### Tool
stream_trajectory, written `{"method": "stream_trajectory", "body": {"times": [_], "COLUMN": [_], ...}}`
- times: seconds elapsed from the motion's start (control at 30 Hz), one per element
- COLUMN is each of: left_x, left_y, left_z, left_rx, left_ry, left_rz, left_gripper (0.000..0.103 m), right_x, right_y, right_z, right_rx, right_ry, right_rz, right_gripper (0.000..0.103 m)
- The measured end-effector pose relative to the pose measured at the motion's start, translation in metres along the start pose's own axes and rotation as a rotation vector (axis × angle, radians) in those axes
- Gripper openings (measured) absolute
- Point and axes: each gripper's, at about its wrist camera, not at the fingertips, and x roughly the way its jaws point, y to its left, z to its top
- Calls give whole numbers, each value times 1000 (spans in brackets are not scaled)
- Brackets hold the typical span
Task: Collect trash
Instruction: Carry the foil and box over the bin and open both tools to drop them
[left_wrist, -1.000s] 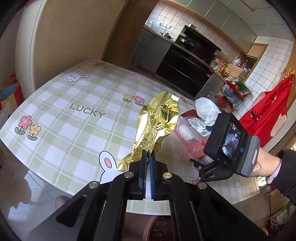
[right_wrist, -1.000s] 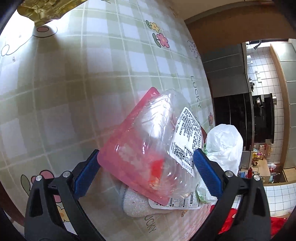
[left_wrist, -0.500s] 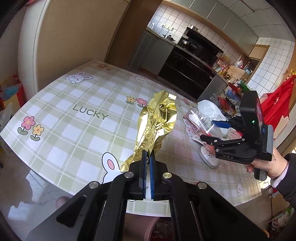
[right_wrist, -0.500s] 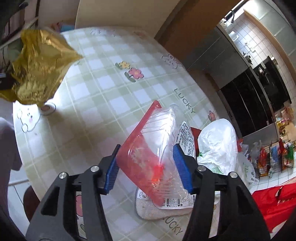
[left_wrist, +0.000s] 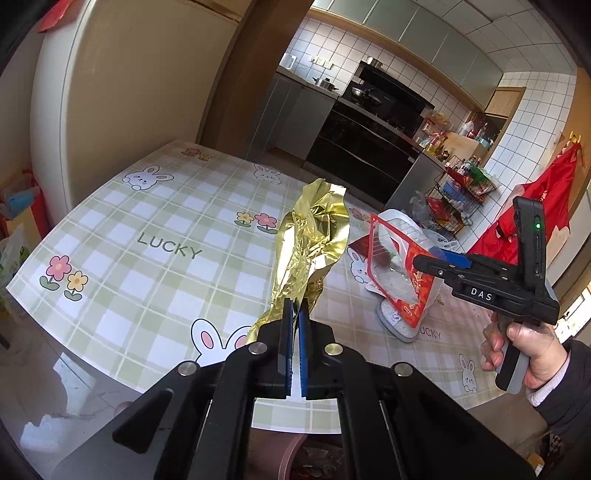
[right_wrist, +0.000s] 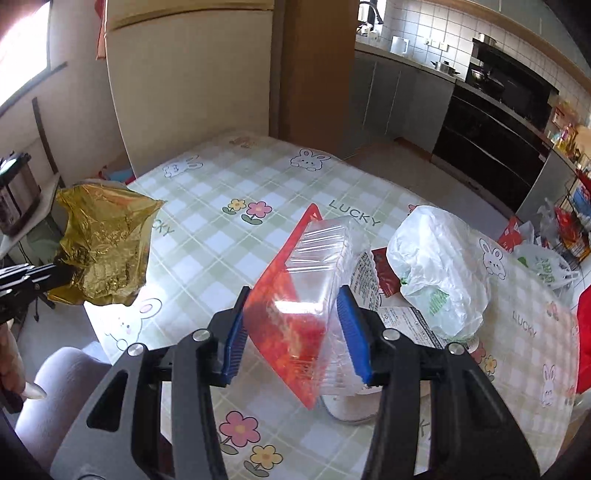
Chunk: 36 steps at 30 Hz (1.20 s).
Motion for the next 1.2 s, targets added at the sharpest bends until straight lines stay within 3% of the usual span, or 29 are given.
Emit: {"method": "stream_trajectory", "body": {"times": [0.53,0.9,1.2], "left_x": [-60,-111,-153], "left_y": [-52,-90,-103], "left_z": [7,-10,-34], "left_rx": [83,143,166], "left_ry": [-59,-99,-135], "left_rz": [-89,-143,-163], "left_gripper": [3,3,3], "right_x": [-135,-227,-263], "right_y": [-20,4,24], "right_z": [-63,-131,-163], "right_rx": [273,313,316], "right_ry": [-228,-313,-337], "right_rz": [52,43,40], "right_gripper": [48,48,48]}}
